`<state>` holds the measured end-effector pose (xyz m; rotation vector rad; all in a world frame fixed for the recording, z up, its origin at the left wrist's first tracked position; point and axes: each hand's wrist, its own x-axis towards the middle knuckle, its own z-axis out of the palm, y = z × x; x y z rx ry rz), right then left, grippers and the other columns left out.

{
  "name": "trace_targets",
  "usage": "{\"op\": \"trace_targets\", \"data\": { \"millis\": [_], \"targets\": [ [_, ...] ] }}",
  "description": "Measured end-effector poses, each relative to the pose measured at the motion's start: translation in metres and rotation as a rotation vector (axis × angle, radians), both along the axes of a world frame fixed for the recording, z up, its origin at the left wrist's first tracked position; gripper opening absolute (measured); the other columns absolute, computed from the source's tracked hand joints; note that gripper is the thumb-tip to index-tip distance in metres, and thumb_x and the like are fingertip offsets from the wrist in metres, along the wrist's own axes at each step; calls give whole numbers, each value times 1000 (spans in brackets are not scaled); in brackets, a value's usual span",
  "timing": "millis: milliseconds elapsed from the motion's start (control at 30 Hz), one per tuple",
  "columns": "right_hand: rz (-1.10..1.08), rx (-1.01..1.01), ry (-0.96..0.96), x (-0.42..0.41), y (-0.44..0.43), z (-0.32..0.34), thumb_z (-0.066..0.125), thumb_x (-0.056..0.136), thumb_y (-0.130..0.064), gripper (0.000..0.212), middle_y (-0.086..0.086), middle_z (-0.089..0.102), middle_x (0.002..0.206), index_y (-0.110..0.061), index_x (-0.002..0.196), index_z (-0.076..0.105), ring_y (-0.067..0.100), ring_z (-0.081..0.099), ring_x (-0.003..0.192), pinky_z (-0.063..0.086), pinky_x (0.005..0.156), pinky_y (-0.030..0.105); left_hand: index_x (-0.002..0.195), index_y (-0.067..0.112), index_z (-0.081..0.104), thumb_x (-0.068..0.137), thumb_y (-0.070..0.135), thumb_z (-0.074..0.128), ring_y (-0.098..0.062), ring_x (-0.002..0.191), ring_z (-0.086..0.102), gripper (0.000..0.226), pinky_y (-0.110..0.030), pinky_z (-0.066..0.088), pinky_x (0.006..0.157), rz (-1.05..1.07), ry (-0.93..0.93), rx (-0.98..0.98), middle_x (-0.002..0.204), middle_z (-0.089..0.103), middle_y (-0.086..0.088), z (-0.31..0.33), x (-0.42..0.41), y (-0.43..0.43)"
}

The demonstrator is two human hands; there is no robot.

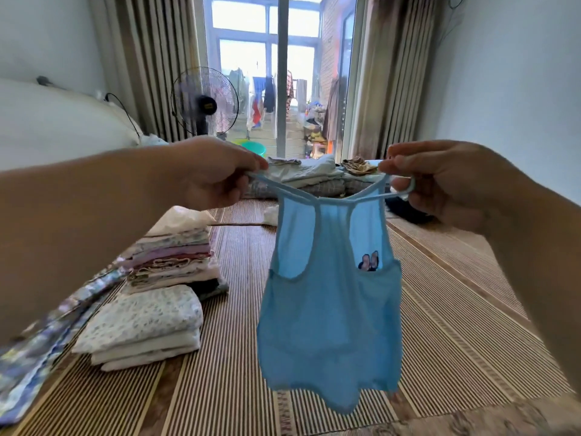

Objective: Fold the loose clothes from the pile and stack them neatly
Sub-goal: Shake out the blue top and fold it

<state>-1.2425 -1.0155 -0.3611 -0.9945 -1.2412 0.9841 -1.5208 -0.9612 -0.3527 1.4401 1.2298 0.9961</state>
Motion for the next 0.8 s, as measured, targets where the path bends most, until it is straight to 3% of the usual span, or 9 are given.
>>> {"op": "trace_targets", "data": {
  "millis": [233, 400, 467, 567, 633, 667, 733, 800],
  "targets": [
    [-35, -232, -64, 1, 77, -28, 57, 91, -2, 12, 5, 70, 70, -12, 94, 63, 7, 61, 45, 47, 41, 15, 78, 17, 56, 97, 14, 52, -1, 36, 53, 19, -10, 41, 37, -9, -39, -99, 47, 58, 4, -32, 22, 61],
    [-74, -404, -90, 0, 159, -98, 52, 97, -11, 13, 1, 62, 74, -18, 88, 58, 5, 61, 46, 44, 38, 13, 79, 14, 56, 97, 10, 52, -2, 39, 56, 19, -12, 43, 41, 48, -25, -195, 47, 59, 2, -105, 47, 129],
    [-84, -449, -79, 0, 191, -131, 50, 98, -13, 11, 1, 61, 79, -18, 94, 58, 8, 64, 56, 46, 40, 16, 84, 10, 58, 96, 7, 52, -4, 41, 59, 14, -13, 44, 41, 77, -39, -223, 55, 62, -1, -141, 55, 154],
    [-77, -473, -57, 4, 224, -179, 51, 97, -8, 25, 5, 64, 94, -15, 120, 57, 17, 66, 80, 52, 61, 29, 91, 5, 64, 92, 3, 57, -10, 52, 65, 7, -18, 49, 43, 160, -61, -252, 79, 66, -11, -187, 62, 184],
    [-1, -504, -99, 6, 236, -205, 50, 97, -7, 43, 7, 63, 104, -22, 137, 45, 20, 63, 99, 50, 81, 38, 93, 5, 66, 90, 2, 61, -15, 66, 68, 6, -21, 53, 50, 236, -74, -231, 88, 68, -13, -211, 64, 200],
    [36, -529, -136, 8, 240, -217, 51, 97, -8, 52, 6, 62, 110, -26, 143, 37, 21, 61, 104, 49, 82, 39, 96, 6, 66, 89, 3, 62, -18, 73, 69, 9, -23, 55, 57, 263, -70, -218, 91, 68, -13, -222, 65, 205],
    [43, -584, -238, 12, 242, -235, 58, 93, -9, 65, 11, 60, 116, -29, 147, 30, 21, 62, 98, 51, 68, 33, 113, 8, 63, 88, 5, 63, -22, 89, 68, 25, -29, 56, 69, 229, -14, -227, 102, 68, -12, -240, 63, 208],
    [-11, -624, -337, 16, 237, -249, 63, 89, -7, 67, 15, 61, 114, -23, 146, 33, 21, 64, 85, 50, 47, 23, 126, 13, 55, 87, 9, 64, -24, 96, 63, 40, -30, 51, 70, 89, 137, -267, 113, 64, -10, -255, 62, 200]
  ]
}}
